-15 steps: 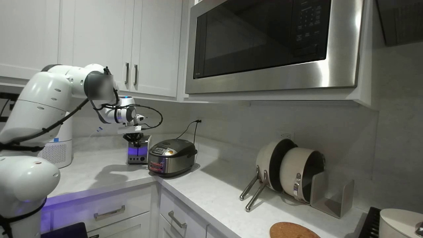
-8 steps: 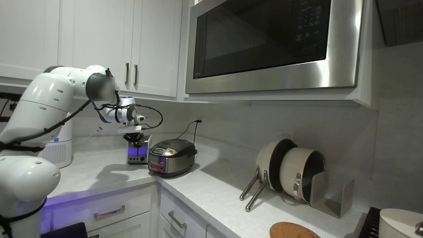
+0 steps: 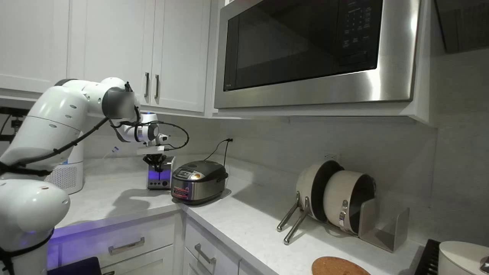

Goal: Press down the lever on the toaster

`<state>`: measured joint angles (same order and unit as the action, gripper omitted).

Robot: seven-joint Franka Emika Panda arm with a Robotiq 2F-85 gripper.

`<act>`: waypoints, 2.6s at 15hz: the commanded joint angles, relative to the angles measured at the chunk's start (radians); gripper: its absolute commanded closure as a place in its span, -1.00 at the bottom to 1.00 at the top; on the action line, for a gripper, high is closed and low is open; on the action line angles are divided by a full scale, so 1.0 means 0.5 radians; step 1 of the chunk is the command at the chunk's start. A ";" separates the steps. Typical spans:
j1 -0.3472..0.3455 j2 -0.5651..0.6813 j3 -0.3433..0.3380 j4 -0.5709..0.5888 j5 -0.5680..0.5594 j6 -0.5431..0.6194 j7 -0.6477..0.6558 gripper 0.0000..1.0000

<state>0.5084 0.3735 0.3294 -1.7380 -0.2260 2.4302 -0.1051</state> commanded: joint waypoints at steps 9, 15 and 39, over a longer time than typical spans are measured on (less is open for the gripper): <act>0.039 0.170 -0.048 0.231 -0.071 -0.143 0.096 1.00; 0.058 0.237 -0.089 0.306 -0.089 -0.165 0.100 1.00; 0.208 0.366 -0.213 0.547 -0.126 -0.499 0.446 1.00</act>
<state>0.5931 0.5246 0.2444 -1.5073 -0.2742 2.2381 0.0808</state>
